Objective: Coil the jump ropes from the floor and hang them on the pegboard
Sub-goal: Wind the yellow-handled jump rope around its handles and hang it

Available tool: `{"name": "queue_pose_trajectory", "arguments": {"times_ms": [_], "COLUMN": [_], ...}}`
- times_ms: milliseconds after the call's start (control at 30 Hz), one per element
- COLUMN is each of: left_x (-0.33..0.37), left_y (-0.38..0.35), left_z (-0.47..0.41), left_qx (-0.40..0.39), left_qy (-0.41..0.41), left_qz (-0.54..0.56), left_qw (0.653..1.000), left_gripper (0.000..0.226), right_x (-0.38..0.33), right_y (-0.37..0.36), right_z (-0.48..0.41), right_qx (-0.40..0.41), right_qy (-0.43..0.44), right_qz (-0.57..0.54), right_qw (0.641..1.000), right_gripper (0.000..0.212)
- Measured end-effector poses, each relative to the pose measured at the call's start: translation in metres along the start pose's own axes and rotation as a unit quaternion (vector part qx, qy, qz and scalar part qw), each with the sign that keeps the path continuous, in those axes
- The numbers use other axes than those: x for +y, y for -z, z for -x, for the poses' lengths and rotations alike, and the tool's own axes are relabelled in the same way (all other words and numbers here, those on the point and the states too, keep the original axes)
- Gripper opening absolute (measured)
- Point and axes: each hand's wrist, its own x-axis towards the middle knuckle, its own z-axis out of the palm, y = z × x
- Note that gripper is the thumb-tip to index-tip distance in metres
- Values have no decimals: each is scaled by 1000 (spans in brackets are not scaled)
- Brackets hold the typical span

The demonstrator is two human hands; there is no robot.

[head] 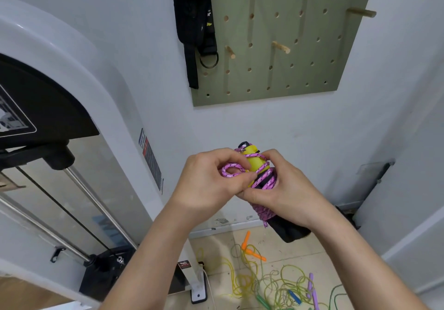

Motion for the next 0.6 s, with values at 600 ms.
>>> {"name": "queue_pose_trajectory", "arguments": {"times_ms": [600], "left_x": [-19], "left_y": [28], "left_z": [8], "left_qx": [25], "left_qy": [49], "left_qz": [431], "left_qw": [901], "left_gripper": [18], "right_x": [16], "right_y": [-23], "right_z": [-11], "right_qx": [-114], "right_qy": [-46], "right_qz": [-442], "right_qw": [888], "right_gripper": [64]}}
